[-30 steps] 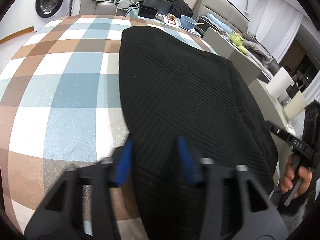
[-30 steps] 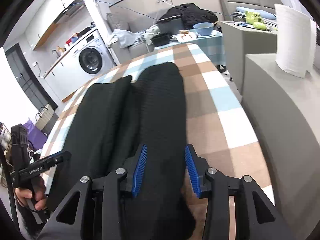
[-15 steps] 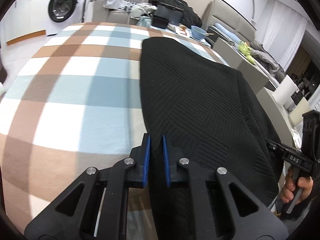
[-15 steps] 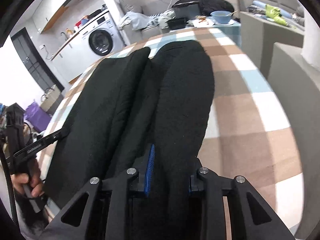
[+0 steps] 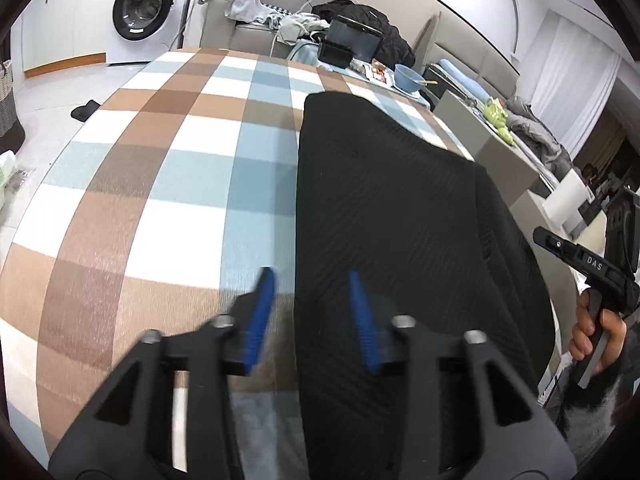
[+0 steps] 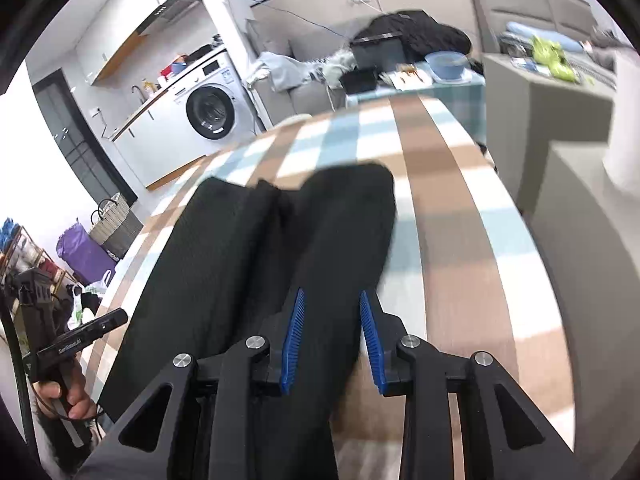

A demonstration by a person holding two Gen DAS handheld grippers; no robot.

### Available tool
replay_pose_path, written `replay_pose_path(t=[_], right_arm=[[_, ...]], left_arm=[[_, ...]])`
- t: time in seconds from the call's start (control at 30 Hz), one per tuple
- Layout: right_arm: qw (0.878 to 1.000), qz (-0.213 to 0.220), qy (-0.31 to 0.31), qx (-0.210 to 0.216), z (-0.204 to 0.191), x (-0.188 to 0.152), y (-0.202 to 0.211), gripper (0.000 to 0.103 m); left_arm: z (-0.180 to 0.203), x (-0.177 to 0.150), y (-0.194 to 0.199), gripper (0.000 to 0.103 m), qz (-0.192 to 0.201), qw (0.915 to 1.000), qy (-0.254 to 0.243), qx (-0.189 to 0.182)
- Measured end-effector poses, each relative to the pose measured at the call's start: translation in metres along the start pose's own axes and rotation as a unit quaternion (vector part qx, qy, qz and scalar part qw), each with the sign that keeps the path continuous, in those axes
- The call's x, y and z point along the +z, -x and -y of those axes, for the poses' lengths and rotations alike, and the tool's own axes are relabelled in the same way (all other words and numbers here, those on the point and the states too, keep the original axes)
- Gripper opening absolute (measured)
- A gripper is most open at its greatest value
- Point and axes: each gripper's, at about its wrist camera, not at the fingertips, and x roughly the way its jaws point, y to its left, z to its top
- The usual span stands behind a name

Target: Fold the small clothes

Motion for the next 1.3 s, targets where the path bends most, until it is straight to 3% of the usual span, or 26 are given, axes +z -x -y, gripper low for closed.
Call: replay_pose_path(t=[0.1,0.27,0.5,0.67,0.83,0.97,1.17,1.3], right_arm=[[0.999,-0.002,0.031,0.010,-0.018,0.014,-0.011,0.030],[0.995,-0.069,0.072,0.016,-0.036,0.017,-0.065,0.030],[0.987,-0.111,0.110,0.030,-0.054,0.024,-0.098,0.030],[0.989,-0.117,0.081,0.041,-0.051,0.046,-0.115,0.031],[0.993,-0.097,0.041,0.059,-0.042,0.058,-0.121,0.030],[0.994,-0.096,0.006,0.043,-0.031,0.059,-0.119,0.031],[0.990,-0.108,0.047,0.076,-0.048,0.053,-0.115,0.037],[0.990,-0.099,0.070,0.068,-0.059,0.053,-0.117,0.036]], left_arm=[[0.001,0.005,-0.001,0.045,-0.001,1.0000,0.004,-0.009],[0.002,0.006,-0.004,0.050,-0.013,0.9999,0.005,-0.006],[-0.002,0.006,-0.009,0.051,-0.016,0.9998,0.011,-0.010],[-0.006,0.005,-0.012,0.051,-0.020,0.9997,0.014,-0.009],[-0.008,0.006,-0.013,0.051,-0.020,0.9996,0.018,-0.009],[-0.009,0.005,-0.015,0.051,-0.024,0.9995,0.020,-0.011],[-0.010,0.005,-0.018,0.051,-0.028,0.9993,0.023,-0.013],[-0.010,0.006,-0.019,0.051,-0.029,0.9992,0.026,-0.012]])
